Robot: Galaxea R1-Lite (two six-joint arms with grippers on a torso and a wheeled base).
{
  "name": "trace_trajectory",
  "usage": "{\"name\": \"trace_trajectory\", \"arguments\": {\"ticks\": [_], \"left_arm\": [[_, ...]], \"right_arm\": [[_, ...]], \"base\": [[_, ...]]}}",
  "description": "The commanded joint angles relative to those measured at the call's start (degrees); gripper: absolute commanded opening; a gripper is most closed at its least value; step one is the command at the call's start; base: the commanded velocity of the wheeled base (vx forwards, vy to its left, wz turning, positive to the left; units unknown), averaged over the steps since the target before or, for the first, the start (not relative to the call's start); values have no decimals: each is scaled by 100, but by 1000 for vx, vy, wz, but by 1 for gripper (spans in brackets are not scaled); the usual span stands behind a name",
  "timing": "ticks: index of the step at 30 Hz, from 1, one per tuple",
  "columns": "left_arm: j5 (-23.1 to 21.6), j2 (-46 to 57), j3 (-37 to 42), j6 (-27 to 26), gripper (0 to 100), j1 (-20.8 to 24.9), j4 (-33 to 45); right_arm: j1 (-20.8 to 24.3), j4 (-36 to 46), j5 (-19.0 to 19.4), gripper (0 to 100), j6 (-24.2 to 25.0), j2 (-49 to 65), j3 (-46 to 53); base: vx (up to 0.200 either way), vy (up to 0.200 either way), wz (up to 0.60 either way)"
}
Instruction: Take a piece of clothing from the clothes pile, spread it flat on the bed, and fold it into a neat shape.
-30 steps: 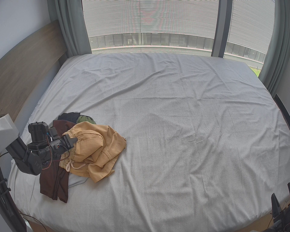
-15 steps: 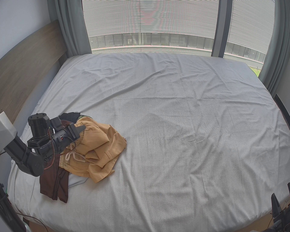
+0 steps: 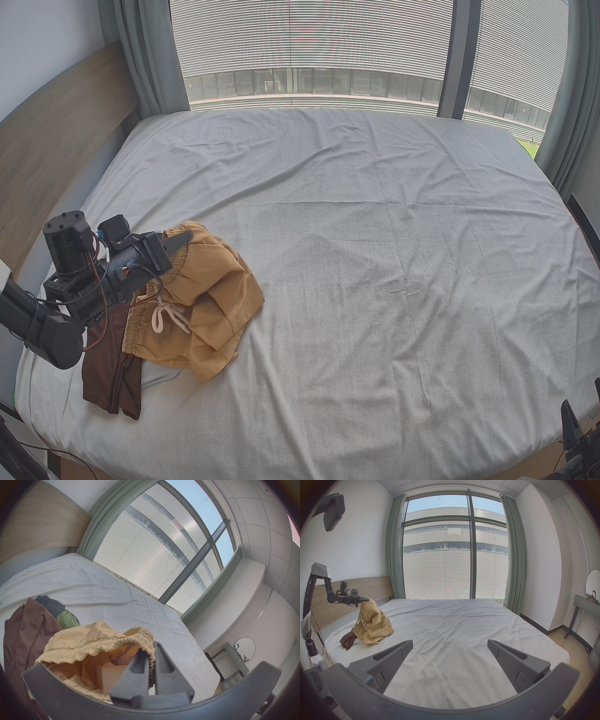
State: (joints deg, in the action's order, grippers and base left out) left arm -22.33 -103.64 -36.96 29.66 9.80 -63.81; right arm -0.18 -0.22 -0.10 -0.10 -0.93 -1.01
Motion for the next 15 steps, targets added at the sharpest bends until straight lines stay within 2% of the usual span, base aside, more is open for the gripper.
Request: {"name": "trace_trajectory", "arguments": {"ticks": [1, 3, 15], "left_arm": [[-8, 99, 93, -57, 0, 57, 8], [-25, 134, 172, -259, 0, 162, 0], [-201, 248, 101, -66, 0, 532, -44]], "right_arm": [[1, -4, 1, 100, 1, 93, 101], [1, -13, -8, 100, 10, 93, 101], [1, -4, -8, 100, 10, 93, 101]], "base": [[0, 0, 0], [0, 0, 0], [0, 0, 0]]}}
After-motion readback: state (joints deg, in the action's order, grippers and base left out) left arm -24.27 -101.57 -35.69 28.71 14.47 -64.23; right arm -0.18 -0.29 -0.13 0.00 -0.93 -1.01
